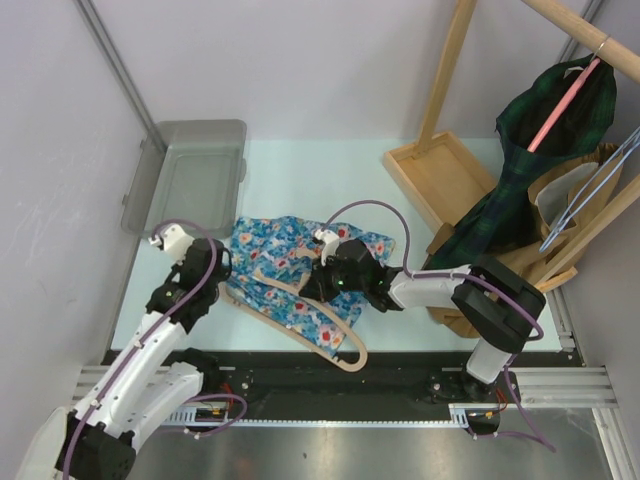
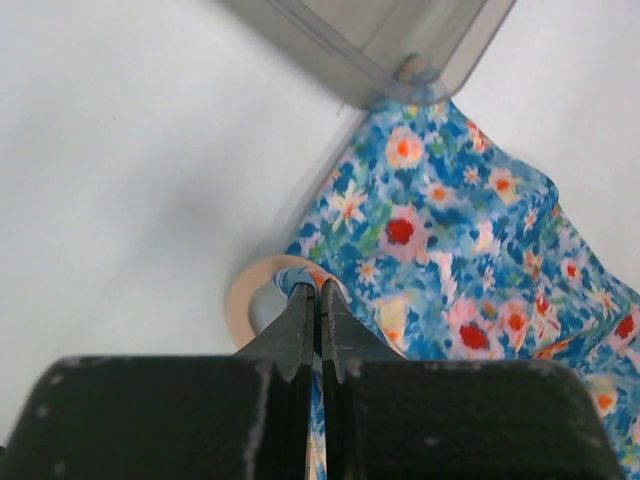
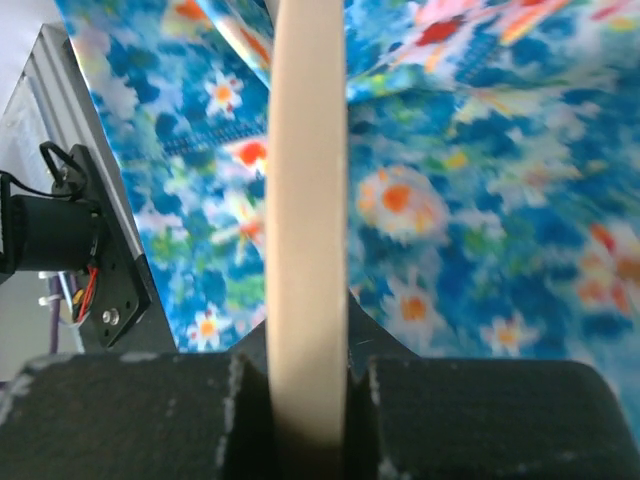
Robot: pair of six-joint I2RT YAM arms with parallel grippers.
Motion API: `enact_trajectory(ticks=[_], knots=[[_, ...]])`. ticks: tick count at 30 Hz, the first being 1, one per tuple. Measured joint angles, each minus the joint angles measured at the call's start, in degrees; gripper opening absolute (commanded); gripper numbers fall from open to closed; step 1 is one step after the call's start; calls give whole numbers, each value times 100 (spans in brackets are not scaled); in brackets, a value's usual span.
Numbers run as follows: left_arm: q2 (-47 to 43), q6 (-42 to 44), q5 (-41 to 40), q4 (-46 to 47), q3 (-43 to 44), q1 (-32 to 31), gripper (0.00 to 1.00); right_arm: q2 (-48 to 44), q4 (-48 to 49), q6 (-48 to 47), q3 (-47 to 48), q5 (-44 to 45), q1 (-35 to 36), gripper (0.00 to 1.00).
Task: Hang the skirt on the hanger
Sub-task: Place skirt on hanger
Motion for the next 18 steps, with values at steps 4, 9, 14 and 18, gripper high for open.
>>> enact_trajectory(ticks=[4,9,14,18], knots=[[74,225,37,94,125,291,0,-144,-20,-175,-46,245,11,0],[79,476,184,221,166,614,0,-177,-31,-306,-76,494,11,0],[260,750,455,345,358,1250,0,-197,-74,-431,-79,640,9,0],[514,931,570,581,546,1373,0,-221,-72,-487,-79,789,-22,0]])
